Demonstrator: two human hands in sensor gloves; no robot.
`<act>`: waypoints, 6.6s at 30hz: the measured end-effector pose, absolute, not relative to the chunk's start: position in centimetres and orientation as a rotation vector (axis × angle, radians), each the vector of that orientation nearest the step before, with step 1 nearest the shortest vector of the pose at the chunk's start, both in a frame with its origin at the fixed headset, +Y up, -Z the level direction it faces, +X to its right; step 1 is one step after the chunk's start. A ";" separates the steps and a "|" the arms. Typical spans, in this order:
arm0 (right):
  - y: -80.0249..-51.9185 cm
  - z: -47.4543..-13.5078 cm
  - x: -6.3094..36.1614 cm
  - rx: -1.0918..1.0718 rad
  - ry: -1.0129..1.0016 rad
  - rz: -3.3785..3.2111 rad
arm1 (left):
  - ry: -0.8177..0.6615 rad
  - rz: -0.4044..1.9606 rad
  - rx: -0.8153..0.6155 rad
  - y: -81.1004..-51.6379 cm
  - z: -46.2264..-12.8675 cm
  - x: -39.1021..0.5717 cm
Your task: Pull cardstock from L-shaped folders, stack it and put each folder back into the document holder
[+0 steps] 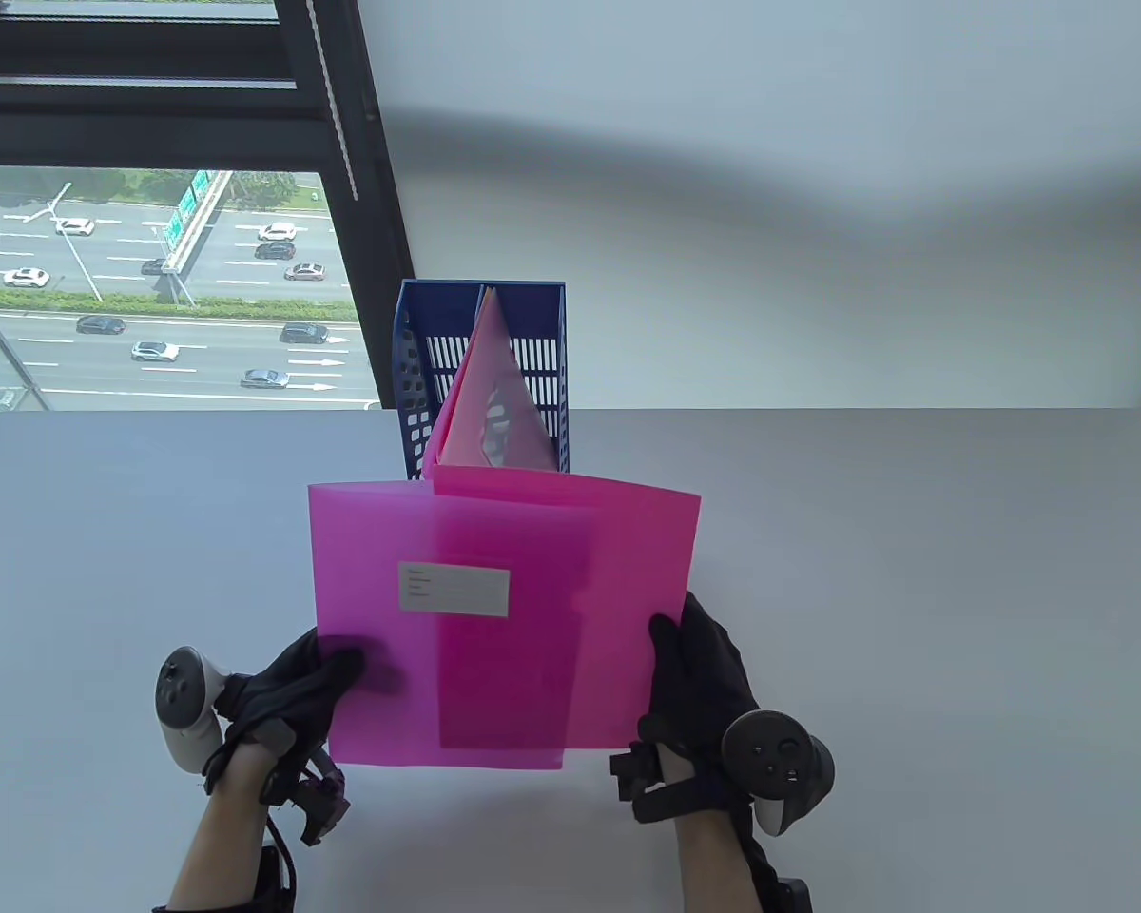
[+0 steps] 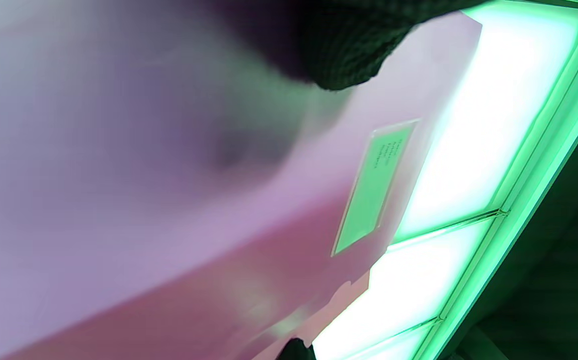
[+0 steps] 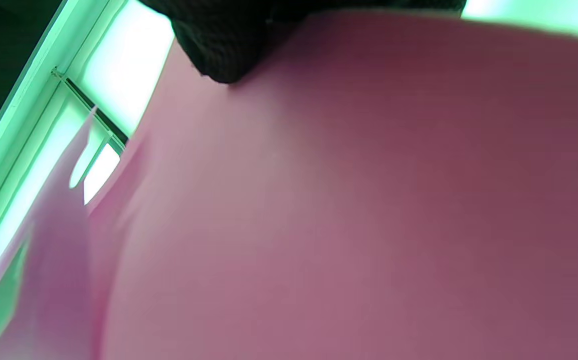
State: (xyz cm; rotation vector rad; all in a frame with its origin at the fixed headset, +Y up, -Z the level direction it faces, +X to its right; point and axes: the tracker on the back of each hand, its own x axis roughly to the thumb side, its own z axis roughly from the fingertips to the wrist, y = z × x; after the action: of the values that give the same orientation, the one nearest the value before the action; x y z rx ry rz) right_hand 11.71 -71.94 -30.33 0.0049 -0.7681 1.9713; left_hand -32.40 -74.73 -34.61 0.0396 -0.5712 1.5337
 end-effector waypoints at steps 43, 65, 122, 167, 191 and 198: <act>-76.6 -35.0 15.6 -0.536 0.000 2.642 | -0.528 1.575 0.091 -74.8 -34.6 -35.3; -73.1 -32.7 8.6 0.145 -0.367 2.392 | -0.557 1.571 0.078 -74.7 -34.6 -34.1; -73.9 -31.8 8.9 0.184 -0.516 1.940 | -0.303 1.279 0.953 -66.9 -27.9 -36.6; -74.4 -32.0 8.6 0.176 -0.496 2.002 | -0.141 0.659 0.514 -70.2 -34.0 -29.5; -68.5 -36.1 0.4 0.026 -0.551 2.573 | -0.227 0.468 0.504 -72.5 -31.5 -29.0; -68.4 -36.9 -2.1 0.033 -0.604 2.693 | -0.214 0.482 0.503 -72.5 -31.6 -29.3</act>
State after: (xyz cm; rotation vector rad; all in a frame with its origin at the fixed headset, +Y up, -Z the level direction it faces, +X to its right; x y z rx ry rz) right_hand -2.12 -68.41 -36.93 0.0335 -0.6041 2.6926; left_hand -29.33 -72.51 -31.64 0.5027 -0.2140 0.4818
